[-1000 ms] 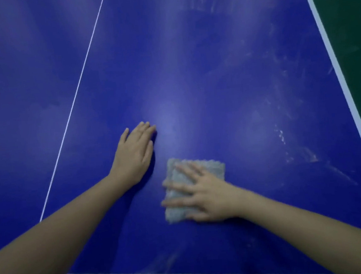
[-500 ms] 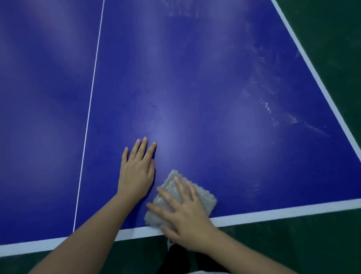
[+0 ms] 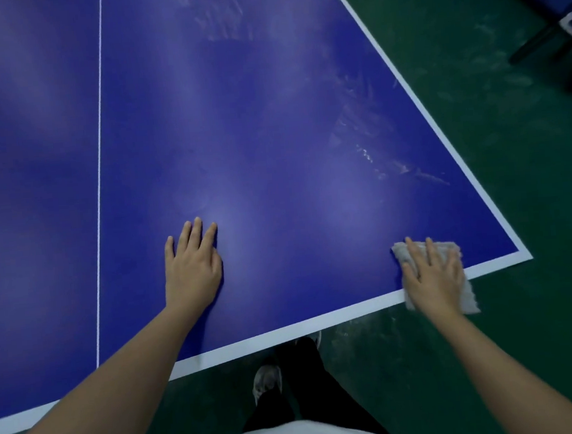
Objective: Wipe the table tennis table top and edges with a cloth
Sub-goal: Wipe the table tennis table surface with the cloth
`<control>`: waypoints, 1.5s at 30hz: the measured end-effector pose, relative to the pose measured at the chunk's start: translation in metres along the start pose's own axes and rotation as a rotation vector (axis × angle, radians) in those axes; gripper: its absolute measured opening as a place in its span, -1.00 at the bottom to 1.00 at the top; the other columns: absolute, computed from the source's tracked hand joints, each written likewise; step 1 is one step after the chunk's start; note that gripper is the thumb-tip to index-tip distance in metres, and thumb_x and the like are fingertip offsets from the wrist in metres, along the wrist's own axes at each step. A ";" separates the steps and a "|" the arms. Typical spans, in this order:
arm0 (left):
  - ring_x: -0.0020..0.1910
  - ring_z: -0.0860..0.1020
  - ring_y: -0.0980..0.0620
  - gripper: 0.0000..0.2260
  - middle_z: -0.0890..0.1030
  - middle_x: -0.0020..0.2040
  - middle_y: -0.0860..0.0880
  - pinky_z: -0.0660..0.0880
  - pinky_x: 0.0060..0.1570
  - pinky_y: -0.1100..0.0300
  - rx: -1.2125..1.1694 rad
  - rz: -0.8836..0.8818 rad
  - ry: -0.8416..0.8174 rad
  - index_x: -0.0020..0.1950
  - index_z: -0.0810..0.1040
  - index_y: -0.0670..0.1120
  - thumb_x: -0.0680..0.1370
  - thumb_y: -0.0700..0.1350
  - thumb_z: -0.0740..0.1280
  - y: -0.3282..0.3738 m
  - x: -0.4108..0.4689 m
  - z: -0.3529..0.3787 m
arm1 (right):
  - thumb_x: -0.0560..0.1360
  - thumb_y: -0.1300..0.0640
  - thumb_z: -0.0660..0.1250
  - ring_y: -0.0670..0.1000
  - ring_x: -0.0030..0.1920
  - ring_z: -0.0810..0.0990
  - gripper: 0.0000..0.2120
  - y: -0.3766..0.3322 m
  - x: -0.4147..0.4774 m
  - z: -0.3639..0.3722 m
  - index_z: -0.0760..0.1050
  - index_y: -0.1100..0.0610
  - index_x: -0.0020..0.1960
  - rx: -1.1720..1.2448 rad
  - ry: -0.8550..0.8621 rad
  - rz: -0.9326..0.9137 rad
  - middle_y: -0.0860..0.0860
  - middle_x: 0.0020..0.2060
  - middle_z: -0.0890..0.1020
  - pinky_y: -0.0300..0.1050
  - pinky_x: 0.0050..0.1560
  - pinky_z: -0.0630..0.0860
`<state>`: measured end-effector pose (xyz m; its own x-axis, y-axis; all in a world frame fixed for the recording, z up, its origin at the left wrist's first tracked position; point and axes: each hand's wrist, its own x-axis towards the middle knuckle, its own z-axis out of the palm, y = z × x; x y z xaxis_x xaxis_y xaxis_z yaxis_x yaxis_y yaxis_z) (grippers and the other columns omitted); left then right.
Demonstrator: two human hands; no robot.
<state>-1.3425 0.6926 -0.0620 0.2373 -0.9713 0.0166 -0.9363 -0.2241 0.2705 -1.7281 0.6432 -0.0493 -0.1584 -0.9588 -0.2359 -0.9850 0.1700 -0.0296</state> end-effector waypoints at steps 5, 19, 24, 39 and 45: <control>0.49 0.15 -0.10 -0.59 0.25 0.49 -0.15 0.04 0.42 -0.11 -0.008 -0.001 0.007 0.46 0.28 -0.11 0.60 -0.15 0.12 0.000 0.000 0.001 | 0.60 -0.15 0.02 0.30 0.51 -0.10 -0.53 -0.114 -0.055 0.020 0.06 -0.24 0.49 -0.110 0.001 -0.438 -0.02 0.53 0.09 0.23 0.45 -0.15; 0.49 0.15 -0.05 -0.61 0.28 0.48 -0.09 0.02 0.44 -0.03 -0.141 -0.012 0.024 0.41 0.37 -0.08 0.58 -0.25 0.16 -0.002 -0.002 -0.002 | 0.60 -0.16 -0.03 0.20 0.52 -0.09 -0.51 -0.065 0.068 -0.014 0.01 -0.20 0.51 0.004 0.059 -0.147 -0.05 0.54 0.04 0.18 0.49 -0.13; 0.46 0.23 -0.12 -0.63 0.36 0.43 -0.15 0.08 0.40 -0.07 -0.136 -0.071 0.066 0.34 0.46 -0.14 0.54 -0.34 0.19 0.004 0.002 0.000 | 0.59 -0.14 -0.02 0.26 0.51 -0.13 -0.50 -0.035 0.043 -0.007 0.03 -0.15 0.52 0.077 0.054 0.020 0.01 0.54 0.07 0.23 0.48 -0.17; 0.50 0.09 0.01 -0.61 0.21 0.50 -0.07 -0.17 0.44 -0.03 -0.343 -0.414 0.128 0.42 0.30 -0.14 0.58 -0.24 0.12 0.292 0.055 0.072 | 0.56 -0.20 -0.05 0.14 0.51 -0.29 -0.47 0.113 0.111 -0.014 -0.10 -0.28 0.49 -0.055 0.034 -0.412 -0.10 0.54 -0.02 0.06 0.40 -0.45; 0.52 0.00 0.01 -0.56 0.11 0.54 -0.08 -0.19 0.46 -0.06 -0.192 -0.520 0.128 0.50 0.18 -0.14 0.60 -0.18 0.08 0.332 0.053 0.093 | 0.58 -0.17 -0.03 0.23 0.50 -0.27 -0.47 0.146 0.176 -0.040 -0.07 -0.22 0.52 -0.098 -0.022 -0.625 -0.02 0.55 -0.06 0.21 0.43 -0.31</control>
<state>-1.6649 0.5590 -0.0604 0.6951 -0.7170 -0.0524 -0.6268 -0.6401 0.4444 -1.9027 0.4904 -0.0558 0.4493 -0.8651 -0.2232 -0.8929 -0.4432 -0.0796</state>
